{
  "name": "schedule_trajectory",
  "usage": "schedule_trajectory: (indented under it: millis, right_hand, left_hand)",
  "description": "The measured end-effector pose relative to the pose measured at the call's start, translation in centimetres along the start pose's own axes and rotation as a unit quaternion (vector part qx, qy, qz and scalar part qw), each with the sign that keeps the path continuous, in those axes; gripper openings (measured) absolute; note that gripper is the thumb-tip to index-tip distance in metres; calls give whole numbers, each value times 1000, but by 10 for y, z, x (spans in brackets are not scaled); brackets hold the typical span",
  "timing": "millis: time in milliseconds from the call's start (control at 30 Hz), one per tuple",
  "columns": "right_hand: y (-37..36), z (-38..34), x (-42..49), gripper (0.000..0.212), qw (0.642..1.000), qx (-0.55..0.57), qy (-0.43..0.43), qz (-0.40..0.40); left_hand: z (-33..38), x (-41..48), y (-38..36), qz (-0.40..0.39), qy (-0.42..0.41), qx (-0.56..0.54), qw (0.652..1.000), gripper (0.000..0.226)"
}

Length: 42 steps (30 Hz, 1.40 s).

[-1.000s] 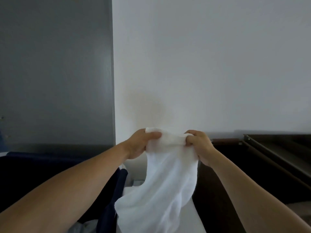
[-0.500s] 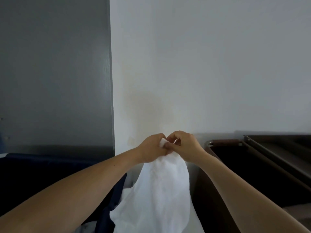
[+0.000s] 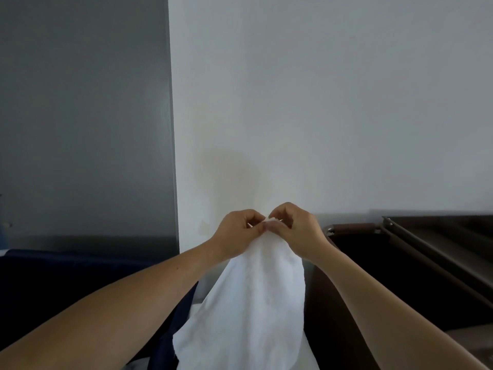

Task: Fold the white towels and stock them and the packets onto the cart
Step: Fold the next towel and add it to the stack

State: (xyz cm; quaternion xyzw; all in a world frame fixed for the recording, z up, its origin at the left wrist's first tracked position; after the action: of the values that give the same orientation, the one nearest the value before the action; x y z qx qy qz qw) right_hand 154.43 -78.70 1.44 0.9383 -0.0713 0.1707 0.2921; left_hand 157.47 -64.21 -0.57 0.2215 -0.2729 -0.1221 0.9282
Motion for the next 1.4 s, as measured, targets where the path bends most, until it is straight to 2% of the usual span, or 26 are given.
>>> schedule_trajectory:
  millis: [167,300,400,533,600,667,767,867,967,1133,1400]
  right_hand:
    - [8,16,4,26,998,5,-63,4]
    - [7,20,5,24,996,-6,-90,-24]
    - [12,16,4,22,997,-26,-78,10]
    - [5,9,5,33,997,-31,-67,-27]
    - [-1,11,6,25,992,-75,-78,-60]
    - [-2,13,7,36,991,-72,-88,-70]
    - [5,-1,7,22,996,-60,-58,-22]
    - [15,-14,11,20,998,-33,-36,31]
    - [17,-22,11,18,998,-35,-23,38]
    - [32,-29,11,11,996,-14,-15,88]
    - [64,-51,19,11,987,18,1,162]
  left_hand:
    - [2,1,-4,-13,-4,0,1000,18]
    - [5,0,-10,-66,-19,38,997,16]
    - [6,-2,-14,-93,-14,42,995,15]
    - [6,-4,-11,-64,-12,35,997,12]
    - [6,-4,-7,-33,-18,43,998,12]
    - [7,-5,-5,-15,-19,37,999,10]
    - [9,-6,-2,0,-2,-36,999,15]
    - [16,-6,4,18,-4,-71,997,15]
    - [21,-7,9,28,-11,-95,995,8]
    - [14,-12,8,-17,14,-109,994,16]
    - [9,-19,15,-15,34,-105,994,22]
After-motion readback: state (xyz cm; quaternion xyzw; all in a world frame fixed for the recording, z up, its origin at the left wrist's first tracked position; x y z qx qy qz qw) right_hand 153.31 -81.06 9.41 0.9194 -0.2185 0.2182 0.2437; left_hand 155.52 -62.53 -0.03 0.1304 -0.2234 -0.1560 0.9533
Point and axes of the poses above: each hand's wrist, its own x-axis towards the middle knuckle, its own y-axis out of the back of the hand, z = x × y, the point moved 8 cm from there along x, towards the middle knuckle, and after that the axes turned 6 degrees about -y, right-handed, at the moved point
